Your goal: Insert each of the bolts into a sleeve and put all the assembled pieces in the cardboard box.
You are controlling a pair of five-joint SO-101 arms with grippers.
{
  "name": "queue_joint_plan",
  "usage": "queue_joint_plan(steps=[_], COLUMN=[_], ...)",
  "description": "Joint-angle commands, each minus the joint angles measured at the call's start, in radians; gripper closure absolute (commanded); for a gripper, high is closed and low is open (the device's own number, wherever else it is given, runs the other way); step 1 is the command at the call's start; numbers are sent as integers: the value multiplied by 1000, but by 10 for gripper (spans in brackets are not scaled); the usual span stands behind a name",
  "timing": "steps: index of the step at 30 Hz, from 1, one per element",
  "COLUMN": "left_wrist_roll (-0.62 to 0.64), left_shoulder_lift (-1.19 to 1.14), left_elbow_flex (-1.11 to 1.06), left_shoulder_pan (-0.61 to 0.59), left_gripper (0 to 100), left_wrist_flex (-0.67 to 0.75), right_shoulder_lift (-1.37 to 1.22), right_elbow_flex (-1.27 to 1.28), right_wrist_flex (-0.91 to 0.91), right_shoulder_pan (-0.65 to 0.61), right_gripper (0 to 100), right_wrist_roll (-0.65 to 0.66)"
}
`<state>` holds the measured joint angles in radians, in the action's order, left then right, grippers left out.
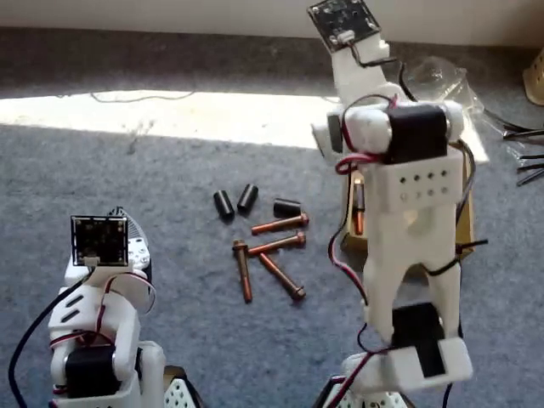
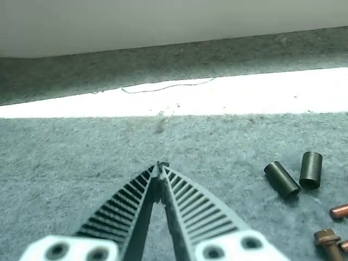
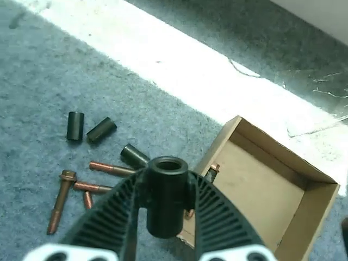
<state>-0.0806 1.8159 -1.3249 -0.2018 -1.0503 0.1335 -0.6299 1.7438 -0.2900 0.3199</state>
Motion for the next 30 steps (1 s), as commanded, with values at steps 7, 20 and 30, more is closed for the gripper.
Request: queue_joint_plan(steps=[7, 20, 30], left_wrist_roll=[-11, -11, -106], left_shoulder_lift=[-1, -1, -10], left_elbow_flex=[-50, -127, -125], left_shoulder_pan=[28, 28, 203], left_gripper=[994, 995, 994], left_wrist_flex=[77, 81, 75], right_shoulder_lift=[440, 894, 1213], right_elbow_flex=[291, 771, 1222], right_wrist_flex=[16, -116, -280], right_shoulder_pan=[-10, -12, -10], right_gripper=[995, 995, 995], right_wrist_roll=[-9, -9, -9])
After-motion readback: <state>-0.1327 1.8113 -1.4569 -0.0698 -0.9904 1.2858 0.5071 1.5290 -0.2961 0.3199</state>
